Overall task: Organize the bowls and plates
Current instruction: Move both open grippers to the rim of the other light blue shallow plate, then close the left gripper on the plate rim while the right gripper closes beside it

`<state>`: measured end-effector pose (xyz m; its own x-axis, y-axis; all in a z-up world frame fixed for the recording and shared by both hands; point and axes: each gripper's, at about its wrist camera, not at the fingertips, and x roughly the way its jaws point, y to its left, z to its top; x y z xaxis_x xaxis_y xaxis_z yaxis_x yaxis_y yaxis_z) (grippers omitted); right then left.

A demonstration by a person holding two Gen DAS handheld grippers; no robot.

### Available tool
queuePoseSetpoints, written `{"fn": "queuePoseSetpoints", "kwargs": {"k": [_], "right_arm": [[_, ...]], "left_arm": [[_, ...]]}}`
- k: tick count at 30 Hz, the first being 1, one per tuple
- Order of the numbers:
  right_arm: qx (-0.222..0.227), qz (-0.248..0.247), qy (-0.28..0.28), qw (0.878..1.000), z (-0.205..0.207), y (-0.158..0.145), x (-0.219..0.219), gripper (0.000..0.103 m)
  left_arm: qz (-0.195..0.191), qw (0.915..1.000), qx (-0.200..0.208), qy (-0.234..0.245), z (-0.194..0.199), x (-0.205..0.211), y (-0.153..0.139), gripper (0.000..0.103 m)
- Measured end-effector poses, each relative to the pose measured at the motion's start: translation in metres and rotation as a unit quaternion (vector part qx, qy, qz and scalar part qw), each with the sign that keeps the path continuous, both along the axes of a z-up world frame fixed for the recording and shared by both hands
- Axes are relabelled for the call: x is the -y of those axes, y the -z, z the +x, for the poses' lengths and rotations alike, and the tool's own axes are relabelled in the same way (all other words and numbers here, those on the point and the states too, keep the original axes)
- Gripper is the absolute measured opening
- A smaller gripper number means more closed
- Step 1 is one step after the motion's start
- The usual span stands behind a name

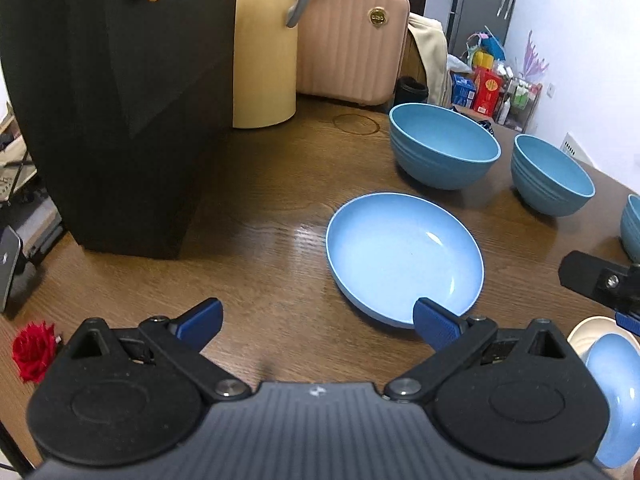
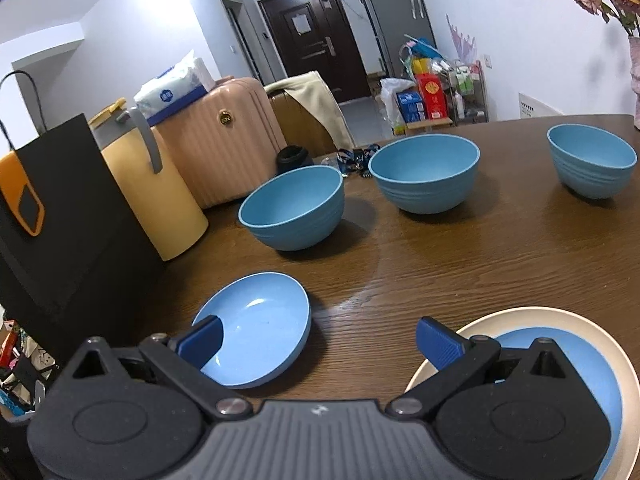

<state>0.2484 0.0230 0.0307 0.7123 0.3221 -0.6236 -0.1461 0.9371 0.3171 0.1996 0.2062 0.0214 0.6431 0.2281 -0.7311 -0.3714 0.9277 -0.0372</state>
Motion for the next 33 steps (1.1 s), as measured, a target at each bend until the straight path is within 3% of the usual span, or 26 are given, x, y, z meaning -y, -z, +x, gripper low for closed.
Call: {"fn": "queuePoseSetpoints", "kwargs": {"k": [18,25,33], "right_arm": [[-0.061,-0.038,0.031,0.997,0.044,0.009,-0.038,0.103],[-0.083,-0.038,0.031,0.995,0.060,0.017,-0.051,0.103],[-0.097,-0.020,0.070,0.993,0.077,0.027,-0.028,0.103]], "left_arm": [[0.001,0.9996,-0.026,0.012,0.034,-0.013,-0.004,0.103],[-0.027,0.9987,-0.042,0.009,0.048,-0.026,0.001,0.103],[-0.034,0.9981,-0.051,0.010,0.067,-0.035,0.014,0.103]]}}
